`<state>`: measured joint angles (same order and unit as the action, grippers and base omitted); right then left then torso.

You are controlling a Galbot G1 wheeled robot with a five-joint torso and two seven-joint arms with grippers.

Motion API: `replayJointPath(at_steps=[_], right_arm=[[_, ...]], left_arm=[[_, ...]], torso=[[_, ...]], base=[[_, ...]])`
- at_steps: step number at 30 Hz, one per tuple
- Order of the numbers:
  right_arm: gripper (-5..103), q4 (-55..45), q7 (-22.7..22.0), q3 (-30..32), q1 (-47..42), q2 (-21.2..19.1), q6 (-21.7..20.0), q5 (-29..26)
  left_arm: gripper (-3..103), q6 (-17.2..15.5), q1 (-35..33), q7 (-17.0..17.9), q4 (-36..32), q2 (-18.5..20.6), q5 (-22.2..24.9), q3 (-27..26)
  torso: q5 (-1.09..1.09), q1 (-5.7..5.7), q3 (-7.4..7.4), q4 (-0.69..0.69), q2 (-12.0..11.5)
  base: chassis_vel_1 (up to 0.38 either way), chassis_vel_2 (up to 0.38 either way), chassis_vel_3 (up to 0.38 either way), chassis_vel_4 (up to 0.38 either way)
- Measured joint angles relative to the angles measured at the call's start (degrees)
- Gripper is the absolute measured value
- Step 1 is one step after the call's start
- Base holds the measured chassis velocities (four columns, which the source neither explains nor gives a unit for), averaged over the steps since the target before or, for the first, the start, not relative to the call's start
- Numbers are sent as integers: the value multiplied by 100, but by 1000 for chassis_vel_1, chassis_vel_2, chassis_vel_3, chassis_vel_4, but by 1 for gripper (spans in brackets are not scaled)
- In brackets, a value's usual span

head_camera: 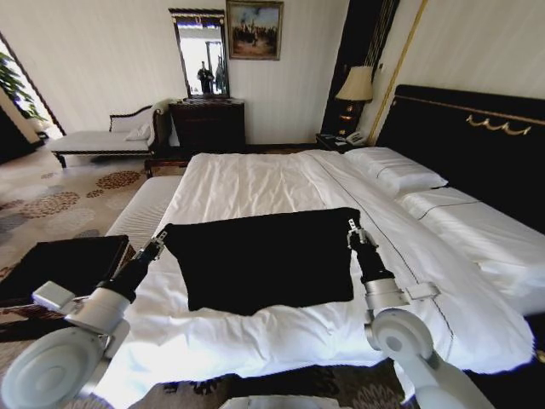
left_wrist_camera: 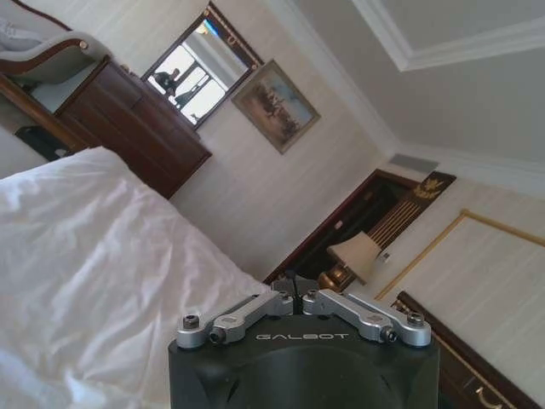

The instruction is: Fold the clothes on the bed and place them into the basket.

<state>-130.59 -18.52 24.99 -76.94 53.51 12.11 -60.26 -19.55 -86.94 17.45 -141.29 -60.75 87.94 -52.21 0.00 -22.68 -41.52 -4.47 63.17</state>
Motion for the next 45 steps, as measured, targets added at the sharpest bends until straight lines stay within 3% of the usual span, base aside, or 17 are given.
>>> replayJointPath(at_steps=[3,6,7,8,10,11,12,16,21,27,33,45], right_arm=[[0,421,-195,-309,367,-54,-213,-91],[0,1985,-357,-1327,1559,73,-602,-733],[0,2315,-345,-1531,1791,129,-642,-836],[0,2315,-345,-1531,1791,129,-642,-836],[0,3630,-174,-2206,2588,386,-676,-943],[0,4078,-66,-2383,2828,469,-674,-933],[0,4078,-66,-2383,2828,469,-674,-933],[0,5454,448,-2837,3578,805,-543,-735],[0,6008,894,-2839,3756,899,-434,-769],[0,6010,1222,-2770,3662,795,-199,-896],[0,5375,1669,-2648,2985,393,199,-1293],[0,4975,2082,-2520,1961,-102,747,-1087]], left_arm=[[0,-158,393,6,569,2,-339,450],[0,-286,1553,-109,2407,-108,-1172,1785],[0,-288,1851,-160,2867,-159,-1340,2053],[0,-288,1851,-160,2867,-159,-1340,2053],[0,-204,2724,-367,4464,-387,-1844,2670],[0,-137,3010,-469,4962,-478,-1961,2815],[0,-137,3010,-469,4962,-478,-1961,2815],[0,112,3697,-905,6076,-746,-2194,3046],[0,239,3749,-1287,6109,-831,-1843,3014],[0,305,3495,-1633,5873,-711,-1647,2925],[0,304,2700,-1916,5149,-376,-1618,2812],[0,393,1289,-2088,4247,119,-1857,2594]], torso=[[0,-1,-1,1,-1],[-3,-1,-2,3,-3],[-3,-3,-2,-1,-3],[-3,-3,-2,-1,-3],[-1,-6,-5,-1,-4],[-4,-8,-5,0,-5],[-4,-8,-5,0,-5],[-2,-7,-4,1,-5],[0,-1,-1,0,-2],[0,-2,-1,1,-2],[0,-1,0,1,-1],[-2,0,0,2,0]], base=[[0,0,0,0],[0,0,0,0],[0,0,0,0],[0,0,0,0],[0,0,0,0],[0,0,0,0],[0,0,0,0],[0,0,0,0],[0,0,0,0],[0,0,0,0],[0,0,0,0],[0,0,0,0]])
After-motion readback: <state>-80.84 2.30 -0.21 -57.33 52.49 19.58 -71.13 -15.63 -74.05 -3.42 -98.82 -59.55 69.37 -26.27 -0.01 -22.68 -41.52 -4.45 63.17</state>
